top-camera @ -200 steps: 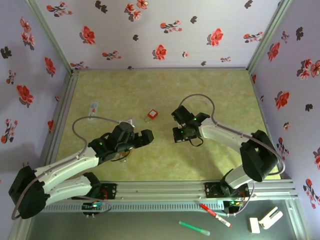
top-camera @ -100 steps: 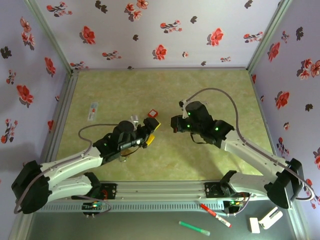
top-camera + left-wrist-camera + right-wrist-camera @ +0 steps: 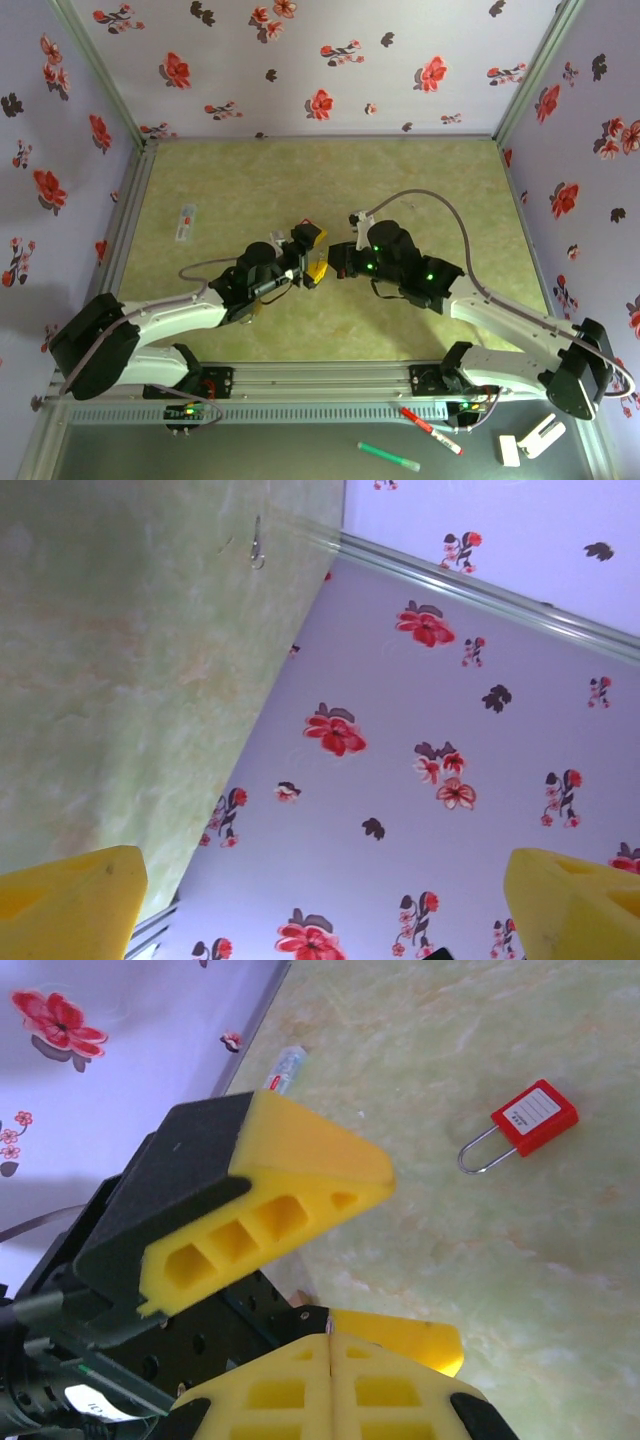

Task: Unlock with the key

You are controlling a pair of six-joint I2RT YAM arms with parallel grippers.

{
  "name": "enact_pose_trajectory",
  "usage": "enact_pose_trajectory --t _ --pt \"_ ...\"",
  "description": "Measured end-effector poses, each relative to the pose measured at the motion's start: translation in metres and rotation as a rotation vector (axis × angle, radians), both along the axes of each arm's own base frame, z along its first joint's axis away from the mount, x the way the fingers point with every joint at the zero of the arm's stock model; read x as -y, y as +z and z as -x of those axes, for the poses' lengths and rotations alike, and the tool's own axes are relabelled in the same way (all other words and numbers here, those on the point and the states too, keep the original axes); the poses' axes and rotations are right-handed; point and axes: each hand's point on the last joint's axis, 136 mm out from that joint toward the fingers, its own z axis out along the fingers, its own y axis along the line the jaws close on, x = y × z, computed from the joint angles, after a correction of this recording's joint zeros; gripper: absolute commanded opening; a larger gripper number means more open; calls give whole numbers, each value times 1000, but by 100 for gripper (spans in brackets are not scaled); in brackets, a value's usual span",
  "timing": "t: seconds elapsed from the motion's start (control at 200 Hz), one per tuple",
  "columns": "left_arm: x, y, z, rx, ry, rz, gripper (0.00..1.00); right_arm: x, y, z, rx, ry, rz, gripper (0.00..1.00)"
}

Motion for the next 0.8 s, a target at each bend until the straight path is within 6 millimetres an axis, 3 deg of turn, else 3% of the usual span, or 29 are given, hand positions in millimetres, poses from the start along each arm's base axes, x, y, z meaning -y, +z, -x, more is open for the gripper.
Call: enact_pose_trajectory --t 0.255,0.49,0.8 --pt "-6 -1 -3 -4 34 22 61 4 3 8 4 0 -33 0" --pt "-20 -2 -5 0 67 13 41 7 1 10 3 -2 -41 0" --pt "-22 -1 -6 18 67 2 15 5 0 12 0 16 -49 0"
